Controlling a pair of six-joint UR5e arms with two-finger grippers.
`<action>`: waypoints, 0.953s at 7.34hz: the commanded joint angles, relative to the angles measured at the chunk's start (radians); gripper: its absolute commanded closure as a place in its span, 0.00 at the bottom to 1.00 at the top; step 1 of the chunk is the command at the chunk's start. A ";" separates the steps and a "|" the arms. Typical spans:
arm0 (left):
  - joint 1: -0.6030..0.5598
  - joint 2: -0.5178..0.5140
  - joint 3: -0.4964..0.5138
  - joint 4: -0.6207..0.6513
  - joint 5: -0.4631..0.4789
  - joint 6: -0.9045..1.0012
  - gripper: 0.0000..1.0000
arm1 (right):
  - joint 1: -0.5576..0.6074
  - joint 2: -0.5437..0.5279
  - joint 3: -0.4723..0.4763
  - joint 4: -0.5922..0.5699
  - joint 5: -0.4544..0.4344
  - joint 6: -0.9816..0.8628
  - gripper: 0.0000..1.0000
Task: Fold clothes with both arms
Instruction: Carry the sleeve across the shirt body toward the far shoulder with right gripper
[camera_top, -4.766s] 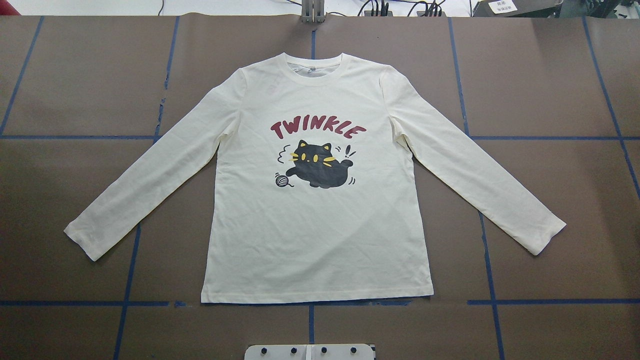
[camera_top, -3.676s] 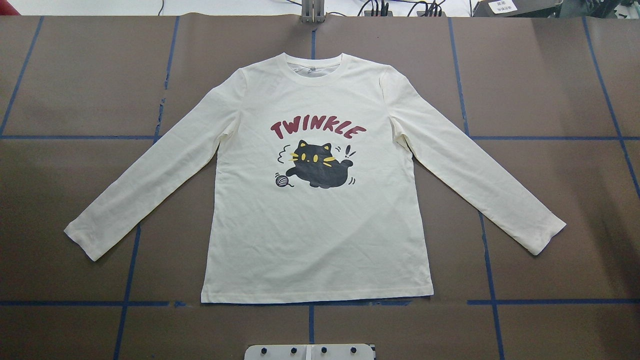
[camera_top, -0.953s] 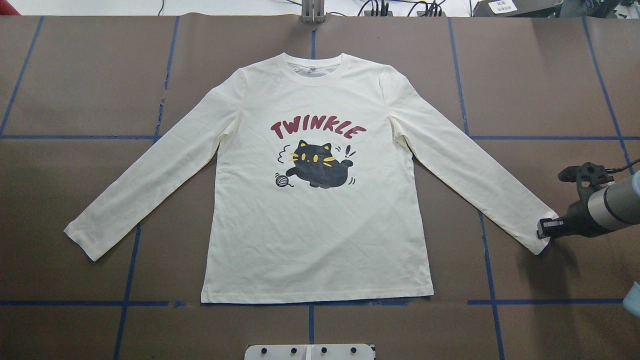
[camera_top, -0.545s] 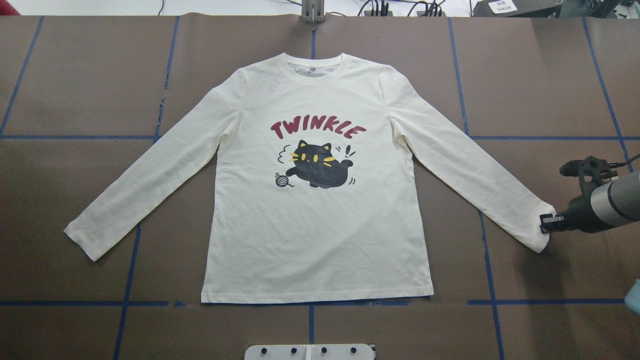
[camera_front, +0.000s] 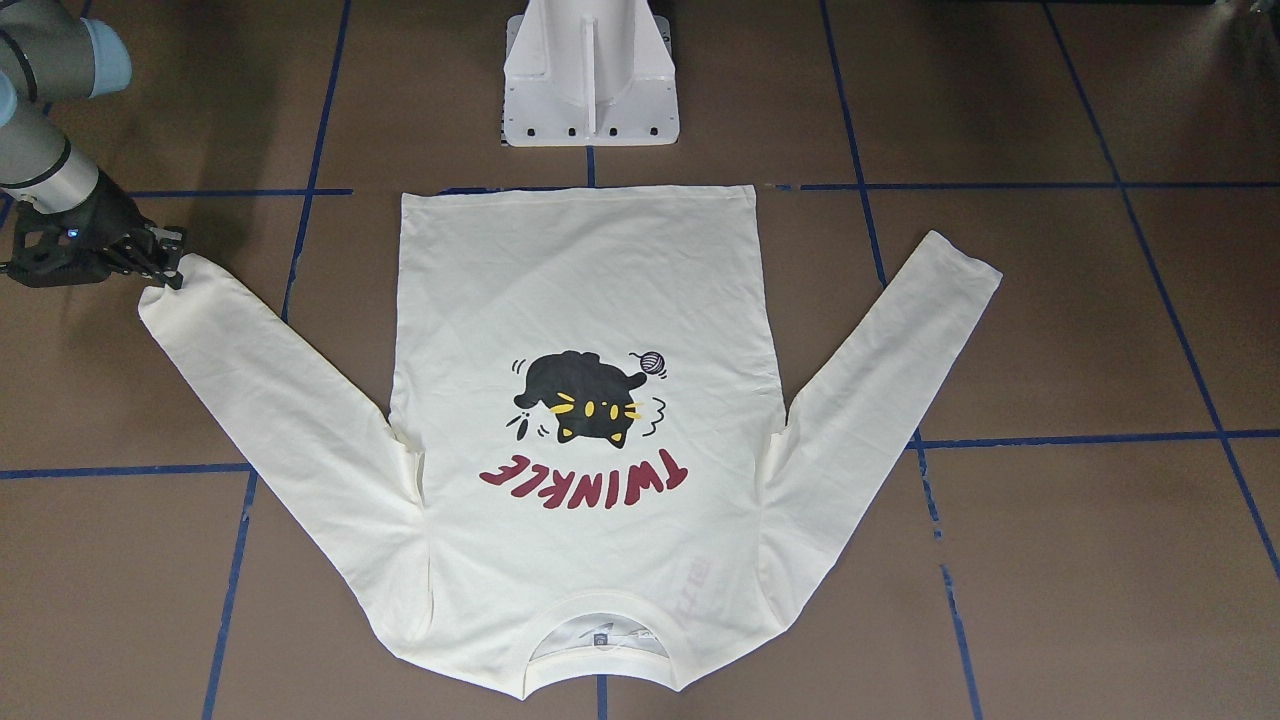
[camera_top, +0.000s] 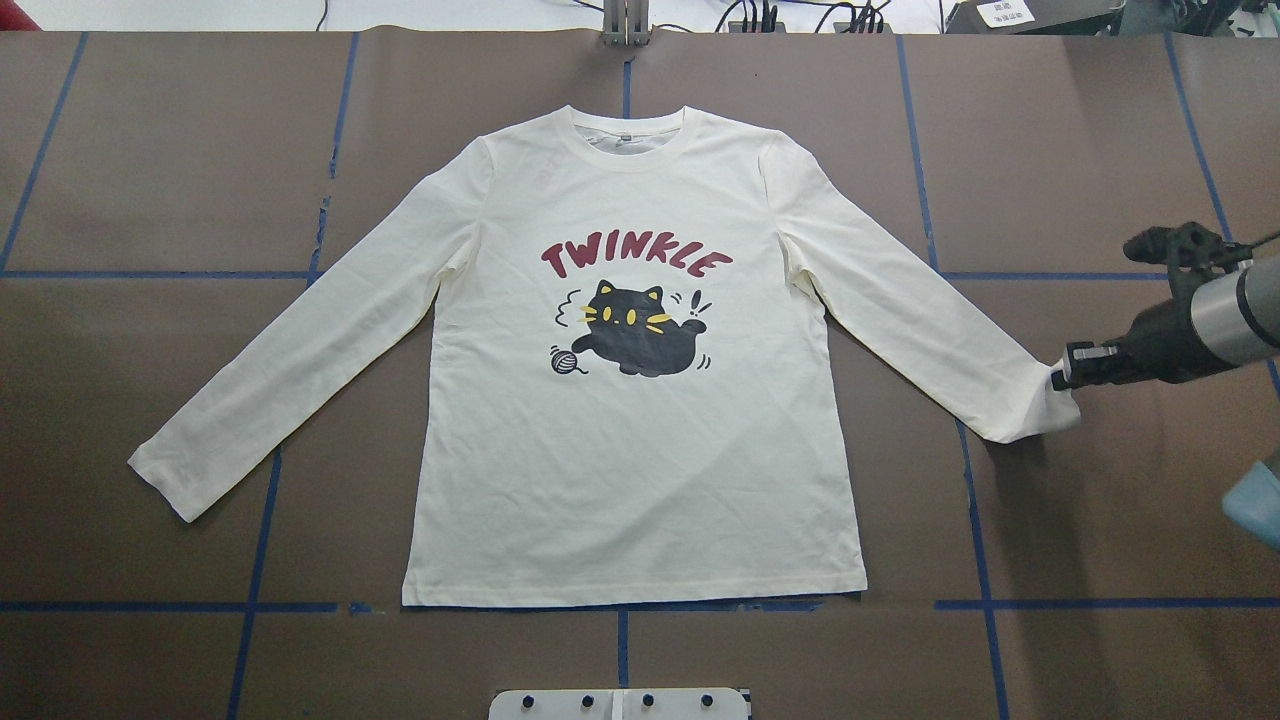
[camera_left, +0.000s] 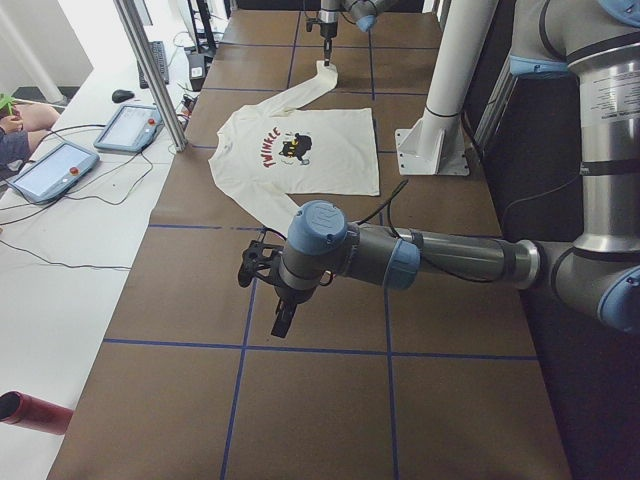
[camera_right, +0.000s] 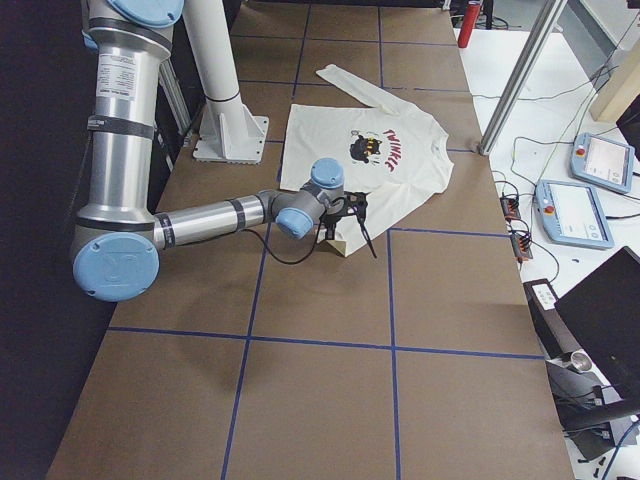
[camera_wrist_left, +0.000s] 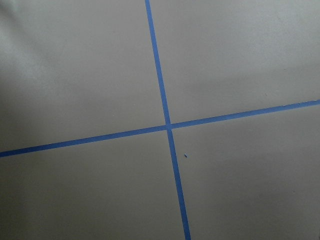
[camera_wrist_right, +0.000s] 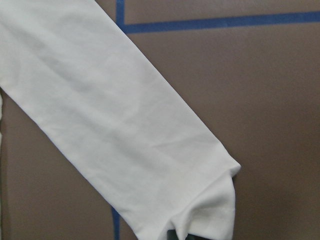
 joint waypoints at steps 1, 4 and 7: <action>0.002 -0.019 -0.002 0.002 0.001 -0.003 0.00 | 0.059 0.313 -0.014 -0.302 0.032 -0.011 1.00; 0.047 -0.028 -0.004 -0.013 0.006 -0.102 0.00 | 0.016 0.713 -0.210 -0.449 0.024 -0.002 1.00; 0.051 -0.026 -0.001 -0.015 0.009 -0.099 0.00 | -0.114 1.125 -0.561 -0.389 -0.085 -0.005 1.00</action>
